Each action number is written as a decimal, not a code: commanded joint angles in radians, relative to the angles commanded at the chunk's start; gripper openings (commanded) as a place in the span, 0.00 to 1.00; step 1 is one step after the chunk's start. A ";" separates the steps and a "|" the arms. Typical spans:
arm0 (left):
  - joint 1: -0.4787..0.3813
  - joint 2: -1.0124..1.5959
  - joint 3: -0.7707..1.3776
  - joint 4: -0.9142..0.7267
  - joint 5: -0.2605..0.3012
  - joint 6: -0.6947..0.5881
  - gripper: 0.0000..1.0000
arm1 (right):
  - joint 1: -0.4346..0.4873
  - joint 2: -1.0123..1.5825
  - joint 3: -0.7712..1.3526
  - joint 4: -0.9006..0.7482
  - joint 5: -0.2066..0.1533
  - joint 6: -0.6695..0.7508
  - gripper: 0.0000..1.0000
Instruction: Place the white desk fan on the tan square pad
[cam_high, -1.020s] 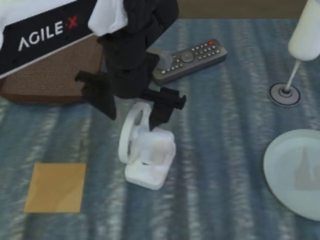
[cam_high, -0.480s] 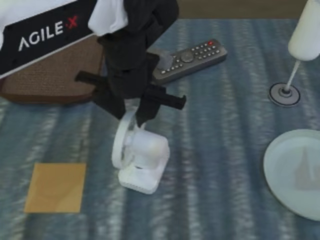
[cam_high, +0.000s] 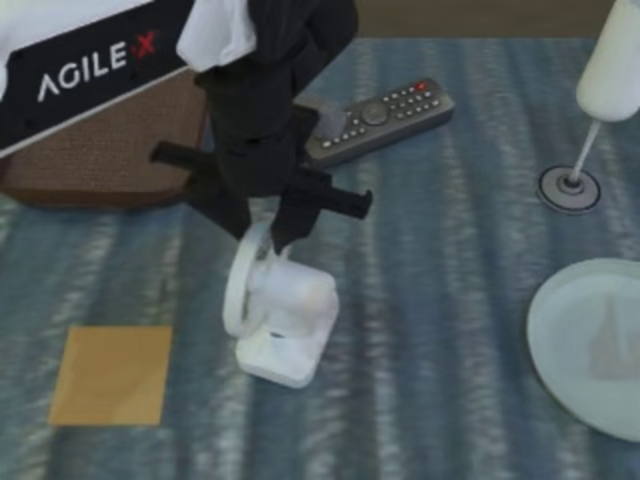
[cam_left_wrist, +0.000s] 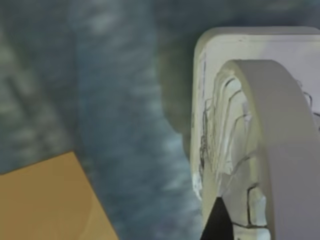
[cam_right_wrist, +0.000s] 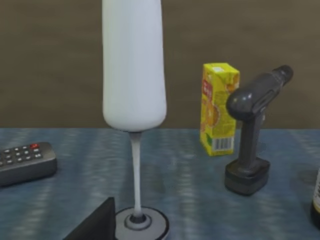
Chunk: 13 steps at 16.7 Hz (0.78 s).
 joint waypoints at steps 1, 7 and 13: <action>0.001 0.003 0.014 -0.014 0.000 0.000 0.00 | 0.000 0.000 0.000 0.000 0.000 0.000 1.00; 0.016 0.016 0.205 -0.188 0.000 -0.002 0.00 | 0.000 0.000 0.000 0.000 0.000 0.000 1.00; 0.013 0.013 0.217 -0.200 0.000 -0.002 0.00 | 0.000 0.000 0.000 0.000 0.000 0.000 1.00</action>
